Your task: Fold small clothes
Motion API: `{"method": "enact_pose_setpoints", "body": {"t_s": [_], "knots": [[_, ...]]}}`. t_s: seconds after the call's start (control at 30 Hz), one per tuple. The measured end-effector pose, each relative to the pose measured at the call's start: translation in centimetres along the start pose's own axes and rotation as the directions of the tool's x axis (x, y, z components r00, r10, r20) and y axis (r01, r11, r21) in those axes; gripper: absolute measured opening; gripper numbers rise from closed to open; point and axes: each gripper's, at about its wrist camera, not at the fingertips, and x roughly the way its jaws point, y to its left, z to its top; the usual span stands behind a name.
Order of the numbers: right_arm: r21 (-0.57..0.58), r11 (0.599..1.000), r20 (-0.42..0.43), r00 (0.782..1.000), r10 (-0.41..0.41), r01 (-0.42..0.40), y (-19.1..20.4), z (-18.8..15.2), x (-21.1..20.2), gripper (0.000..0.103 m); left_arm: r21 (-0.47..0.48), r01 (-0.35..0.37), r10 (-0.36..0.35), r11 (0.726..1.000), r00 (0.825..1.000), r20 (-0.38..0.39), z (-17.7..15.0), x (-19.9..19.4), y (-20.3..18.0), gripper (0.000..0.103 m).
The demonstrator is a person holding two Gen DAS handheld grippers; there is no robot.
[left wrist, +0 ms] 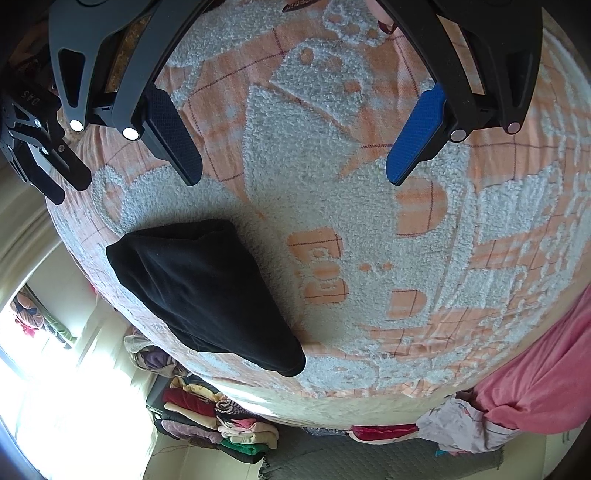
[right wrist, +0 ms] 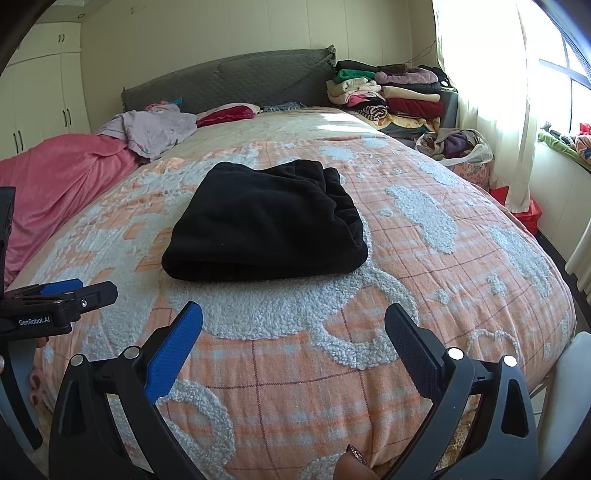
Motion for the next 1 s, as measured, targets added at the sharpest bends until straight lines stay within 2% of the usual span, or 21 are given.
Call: {"method": "enact_pose_setpoints", "body": {"t_s": [0.33, 1.0], "knots": [[0.004, 1.000, 0.002, 1.000, -0.001, 0.001, 0.06, 0.10, -0.30, 0.098, 0.009, -0.027, 0.026, 1.000, 1.000, 0.017, 0.16, -0.41, -0.04, 0.093], [0.001, 1.000, 0.008, 1.000, 0.000, 0.000, 0.18, 0.40, -0.80, 0.098, 0.010, -0.033, 0.032, 0.999, 0.999, 0.019, 0.17, -0.81, -0.16, 0.093]]}}
